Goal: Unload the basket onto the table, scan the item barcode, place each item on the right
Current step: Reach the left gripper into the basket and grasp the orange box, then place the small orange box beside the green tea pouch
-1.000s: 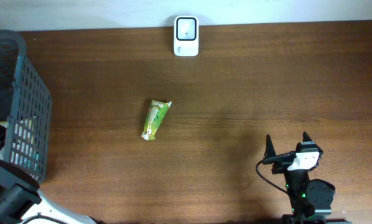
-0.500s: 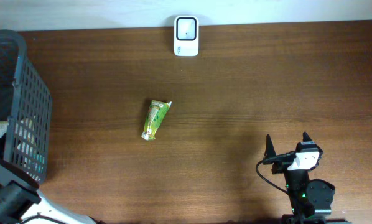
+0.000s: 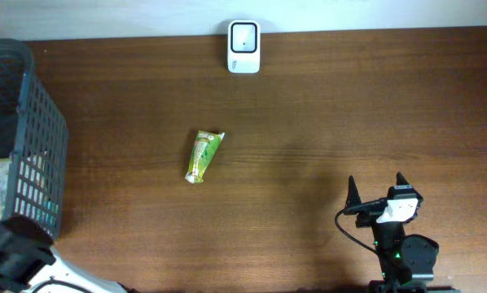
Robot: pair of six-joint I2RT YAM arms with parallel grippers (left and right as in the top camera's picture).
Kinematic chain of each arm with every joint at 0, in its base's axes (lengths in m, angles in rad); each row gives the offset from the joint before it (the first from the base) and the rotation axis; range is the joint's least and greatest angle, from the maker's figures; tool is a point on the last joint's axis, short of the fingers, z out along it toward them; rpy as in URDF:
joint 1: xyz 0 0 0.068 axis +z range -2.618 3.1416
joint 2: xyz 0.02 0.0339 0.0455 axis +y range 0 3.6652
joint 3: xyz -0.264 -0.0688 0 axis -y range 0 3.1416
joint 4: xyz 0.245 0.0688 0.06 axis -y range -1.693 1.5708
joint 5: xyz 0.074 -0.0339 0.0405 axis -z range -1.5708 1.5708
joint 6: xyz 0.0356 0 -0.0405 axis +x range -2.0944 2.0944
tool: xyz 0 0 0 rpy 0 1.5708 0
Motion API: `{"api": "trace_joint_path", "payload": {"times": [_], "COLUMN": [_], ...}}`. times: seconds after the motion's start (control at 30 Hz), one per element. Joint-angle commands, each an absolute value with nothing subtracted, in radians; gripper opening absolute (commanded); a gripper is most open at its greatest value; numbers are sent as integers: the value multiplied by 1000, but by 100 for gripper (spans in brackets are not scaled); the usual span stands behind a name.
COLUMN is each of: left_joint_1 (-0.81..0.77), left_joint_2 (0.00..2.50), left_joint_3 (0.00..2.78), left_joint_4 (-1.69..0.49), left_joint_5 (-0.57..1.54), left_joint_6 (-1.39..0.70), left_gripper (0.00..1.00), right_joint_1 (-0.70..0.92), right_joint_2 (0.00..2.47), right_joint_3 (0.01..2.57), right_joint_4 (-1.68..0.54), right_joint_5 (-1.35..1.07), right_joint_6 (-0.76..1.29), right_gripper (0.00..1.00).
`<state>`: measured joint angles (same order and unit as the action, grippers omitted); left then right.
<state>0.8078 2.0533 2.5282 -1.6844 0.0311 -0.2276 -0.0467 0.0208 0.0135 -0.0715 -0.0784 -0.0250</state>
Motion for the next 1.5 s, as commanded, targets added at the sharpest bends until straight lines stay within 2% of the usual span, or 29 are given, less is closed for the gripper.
{"api": "trace_joint_path", "payload": {"times": [0.0,0.1,0.23,0.33,0.47,0.57,0.67,0.8,0.93,1.03,1.07,1.17,1.23,1.37,1.47], "left_joint_1": [704,528,242,32,-116,-142,-149,-170,-188,-234,-254,-328,-360,-356,-311], "left_joint_2": [2009,1955,1916,1916,1916,1916,1916,1916,1916,1916,1916,1916,1916,1911,1849], "left_joint_3": [2726,2852,2866,2781,2545,2295,1991,1579,1337,1269,1265,1264,1264,1309,1468], "left_joint_4": [-1685,-1688,-1688,-1688,-1685,-1610,-1424,-1044,-752,-700,-700,-701,-699,-724,-854], "left_joint_5": [75,67,28,-77,-139,-140,-147,-201,-161,-154,-150,-118,-117,-120,-182], "left_joint_6": [-230,-230,-229,-230,-231,-229,-229,-228,-159,-159,-159,-159,-159,-167,-167], "left_gripper": [0,0,0,0,0,0,0,0,0,0,4,29,29,22,20], "right_joint_1": [-39,-39,-39,-39,-39,-39,-39,-39,-39,-39,-39,-39,-39,-39,-39], "right_joint_2": [15,15,15,15,15,15,15,15,15,15,15,15,15,15,15], "right_joint_3": [6,6,6,6,6,6,6,6,6,6,6,6,6,6,6], "right_joint_4": [-72,-72,-72,-72,-72,-72,-72,-72,-72,-72,-72,-72,-72,-72,-72], "right_joint_5": [-74,-74,-74,-74,-74,-74,-74,-74,-74,-74,-74,-74,-74,-74,-74], "right_joint_6": [-17,-17,-17,-17,-17,-17,-17,-17,-17,-17,-17,-17,-17,-17,-17], "right_gripper": [99,99,99,99,99,99,99,99,99,99,99,99,99,99,99]}}
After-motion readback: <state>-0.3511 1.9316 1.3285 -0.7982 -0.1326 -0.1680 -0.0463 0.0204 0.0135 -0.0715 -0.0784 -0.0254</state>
